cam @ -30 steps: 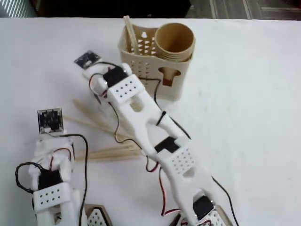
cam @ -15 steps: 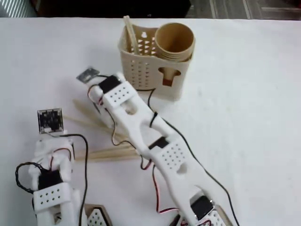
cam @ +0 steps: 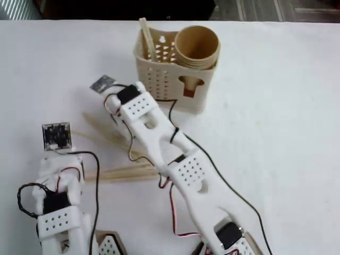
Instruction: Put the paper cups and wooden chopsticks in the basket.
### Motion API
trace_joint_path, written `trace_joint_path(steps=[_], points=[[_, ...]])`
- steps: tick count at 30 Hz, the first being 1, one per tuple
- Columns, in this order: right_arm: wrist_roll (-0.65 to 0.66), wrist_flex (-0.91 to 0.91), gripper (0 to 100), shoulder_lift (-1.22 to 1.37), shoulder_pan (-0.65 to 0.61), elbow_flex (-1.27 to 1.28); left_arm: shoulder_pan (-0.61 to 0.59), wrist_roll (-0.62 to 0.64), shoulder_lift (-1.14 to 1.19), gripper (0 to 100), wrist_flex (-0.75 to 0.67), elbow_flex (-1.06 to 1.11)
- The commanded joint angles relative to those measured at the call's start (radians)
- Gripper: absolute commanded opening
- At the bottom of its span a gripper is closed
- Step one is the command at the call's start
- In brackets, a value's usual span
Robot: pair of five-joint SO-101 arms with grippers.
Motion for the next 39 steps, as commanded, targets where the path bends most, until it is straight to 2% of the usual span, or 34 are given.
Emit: trace_joint_path(steps=[1,5,8,16,24,29,37,39], points=[[0.035,0.025,1.8,0.025,-0.021,-0.086,-0.005,-0.011,-0.013,2,-0.014,-0.029],[0.035,0.113,1.8,0.024,-0.024,-0.221,-0.005,-0.011,-0.013,2,-0.014,-0.029],[0.043,0.114,1.8,0.024,-0.005,-0.278,-0.005,-0.011,-0.013,2,-0.014,-0.029],[0.043,0.114,1.7,-0.013,0.002,-0.282,-0.005,-0.011,-0.013,2,-0.014,-0.029],[0.038,0.117,1.7,-0.162,0.025,-0.281,-0.005,-0.011,-0.013,2,-0.014,-0.029],[0.034,0.113,1.7,-0.358,0.050,-0.293,-0.005,-0.011,-0.013,2,-0.014,-0.029],[0.029,-0.039,1.8,-0.615,0.120,-0.391,-0.005,-0.011,-0.013,2,-0.015,-0.029],[-0.025,-0.085,1.8,-0.628,0.134,-0.437,-0.005,-0.011,-0.013,2,-0.015,-0.029]])
